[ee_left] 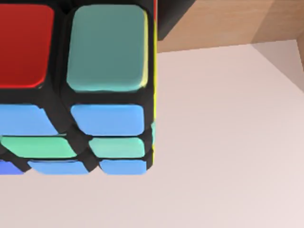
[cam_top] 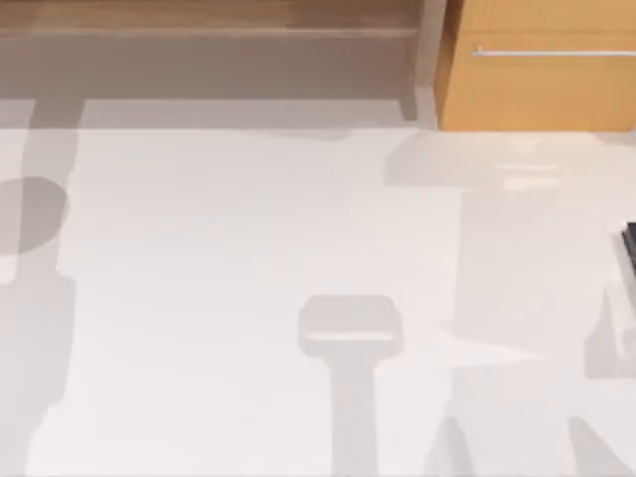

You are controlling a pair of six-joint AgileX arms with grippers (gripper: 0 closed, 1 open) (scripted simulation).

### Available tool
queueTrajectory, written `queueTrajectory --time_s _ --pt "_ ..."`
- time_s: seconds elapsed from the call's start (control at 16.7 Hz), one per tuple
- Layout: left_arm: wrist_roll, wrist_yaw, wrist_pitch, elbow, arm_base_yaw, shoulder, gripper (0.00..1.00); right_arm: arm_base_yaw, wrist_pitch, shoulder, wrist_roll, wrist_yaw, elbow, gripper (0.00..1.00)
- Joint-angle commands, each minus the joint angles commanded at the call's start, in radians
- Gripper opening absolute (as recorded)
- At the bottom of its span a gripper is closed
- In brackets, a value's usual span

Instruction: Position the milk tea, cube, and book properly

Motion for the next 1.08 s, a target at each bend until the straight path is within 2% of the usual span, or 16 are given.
queueTrajectory --time_s 0.3,0.6,1.08 --pt "-0.070 -0.016 -0.034 0.080 0.023 0.157 0.00 0.000 0.000 0.000 0.000 0.000 0.000 1.00" --pt "-0.077 -0.016 -0.037 0.079 0.024 0.167 0.00 0.000 0.000 0.000 0.000 0.000 0.000 1.00" --pt "-0.077 -0.016 -0.037 0.079 0.024 0.167 0.60 0.000 0.000 0.000 0.000 0.000 0.000 1.00"
